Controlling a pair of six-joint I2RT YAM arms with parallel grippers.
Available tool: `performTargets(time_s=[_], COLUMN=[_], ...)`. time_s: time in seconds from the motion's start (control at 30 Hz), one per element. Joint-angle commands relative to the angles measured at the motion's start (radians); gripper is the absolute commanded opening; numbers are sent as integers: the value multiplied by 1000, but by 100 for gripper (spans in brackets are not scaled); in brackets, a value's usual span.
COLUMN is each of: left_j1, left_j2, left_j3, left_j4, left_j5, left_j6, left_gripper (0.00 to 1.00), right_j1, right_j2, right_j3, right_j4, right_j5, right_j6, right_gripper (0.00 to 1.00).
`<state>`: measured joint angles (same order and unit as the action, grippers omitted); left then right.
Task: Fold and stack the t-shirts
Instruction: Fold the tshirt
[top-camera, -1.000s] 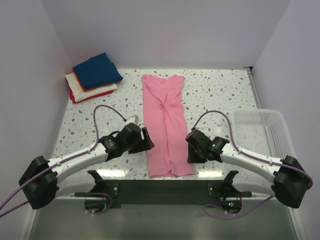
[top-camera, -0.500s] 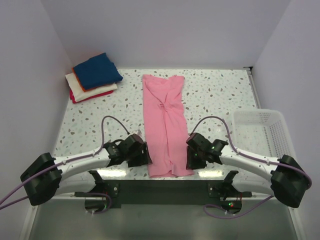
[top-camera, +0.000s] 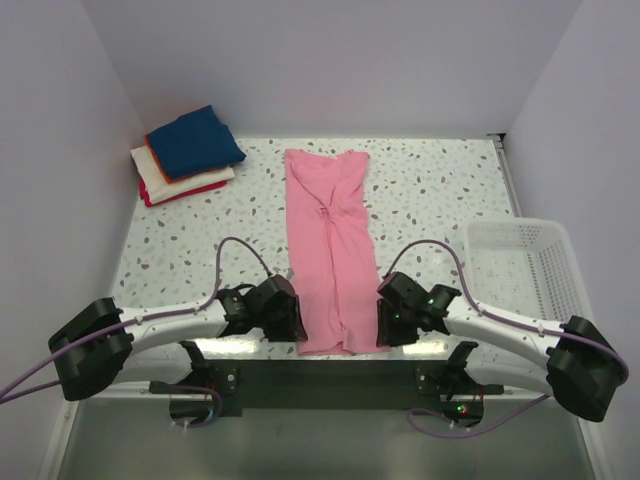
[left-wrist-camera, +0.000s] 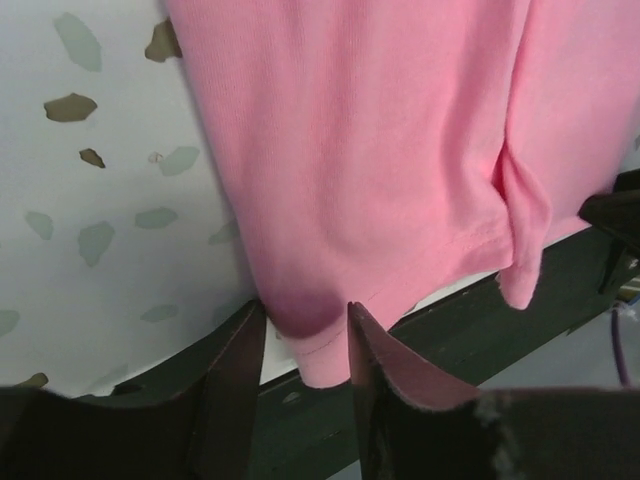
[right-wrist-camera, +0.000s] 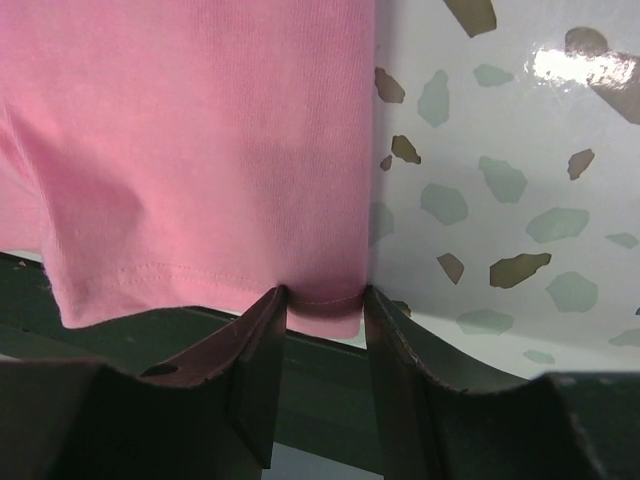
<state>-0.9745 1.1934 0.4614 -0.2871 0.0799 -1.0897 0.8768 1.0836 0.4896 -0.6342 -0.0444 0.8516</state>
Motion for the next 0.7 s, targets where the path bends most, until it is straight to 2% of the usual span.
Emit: performTargets(time_s=[0.0, 0.03, 0.1, 0.13, 0.2, 0.43, 0.57, 0.67], left_j1=[-27, -32, -43, -46, -46, -46, -46, -46], left_j2=[25, 25, 31, 32, 43, -18, -52, -69], left_j3=[-24, -24, -26, -24, -21, 5, 23, 36], left_j4=[-61, -52, -40, -37, -49, -174, -245, -267], left_j5=[12, 14, 30, 35, 46, 55, 61, 76], left_j6=[-4, -4, 1, 4, 19, 44, 65, 77], left_gripper=[42, 33, 22, 9, 0, 0, 0, 0], right_j1=[5, 4, 5, 4, 4, 5, 5, 28], right_j2=[-25, -28, -28, -27, -30, -59, -117, -163], right_j3=[-23, -31, -36, -40, -43, -25, -28, -28], right_j4=[-4, -2, 4, 7, 13, -18, -53, -87], right_j5=[-26, -29, -35, -38, -41, -66, -101, -117], right_j6=[-3, -2, -5, -2, -2, -20, -17, -5], right_gripper=[41, 41, 41, 40, 39, 9, 0, 0])
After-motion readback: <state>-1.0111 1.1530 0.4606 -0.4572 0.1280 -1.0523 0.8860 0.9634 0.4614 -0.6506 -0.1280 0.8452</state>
